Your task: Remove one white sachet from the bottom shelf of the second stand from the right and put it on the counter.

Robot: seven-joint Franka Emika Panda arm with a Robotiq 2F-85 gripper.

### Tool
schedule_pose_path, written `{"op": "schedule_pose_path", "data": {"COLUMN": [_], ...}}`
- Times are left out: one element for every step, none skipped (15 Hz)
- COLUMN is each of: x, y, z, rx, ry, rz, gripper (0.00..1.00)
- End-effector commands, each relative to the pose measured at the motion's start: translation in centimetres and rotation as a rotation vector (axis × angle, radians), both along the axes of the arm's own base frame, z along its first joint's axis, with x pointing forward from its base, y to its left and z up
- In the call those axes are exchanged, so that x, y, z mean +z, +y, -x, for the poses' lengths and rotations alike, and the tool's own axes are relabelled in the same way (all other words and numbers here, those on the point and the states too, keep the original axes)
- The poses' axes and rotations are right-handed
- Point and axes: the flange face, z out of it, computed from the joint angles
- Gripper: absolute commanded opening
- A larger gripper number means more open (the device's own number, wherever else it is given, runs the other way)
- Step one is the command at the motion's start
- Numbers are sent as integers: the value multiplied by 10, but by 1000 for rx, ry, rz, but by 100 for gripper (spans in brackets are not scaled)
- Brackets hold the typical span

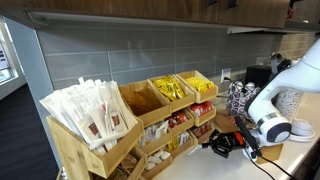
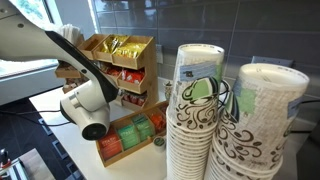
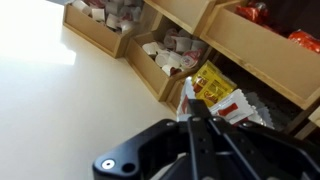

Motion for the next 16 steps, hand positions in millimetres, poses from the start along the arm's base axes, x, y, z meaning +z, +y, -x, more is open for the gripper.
{"op": "schedule_pose_path", "data": {"x": [3,5,7,8,7,7,8,8,9,9,11,12,14,16,17,20], "y": [-5,-5,-7,-9,-10,-11,-11,-11,-11,-12,-11,-11,-10,-9,-7,-5], "z": [6,10,8,7,5,4,8,11,8,5,7,9,8,7,7,6], "rx": [-13,-19,-31,-42,-45,-54,-63,-69,-71,-75,-80,-91,-102,-106,-107,-104], "ry": [-8,-9,-1,9,23,36,49,59,66,77,94,108,125,136,150,158], "rz": [73,92,114,136,155,173,188,205,222,243,264,279,302,318,340,355], "gripper": [0,0,15,28,34,40,50,56,65,72,78,87,94,99,100,100]}}
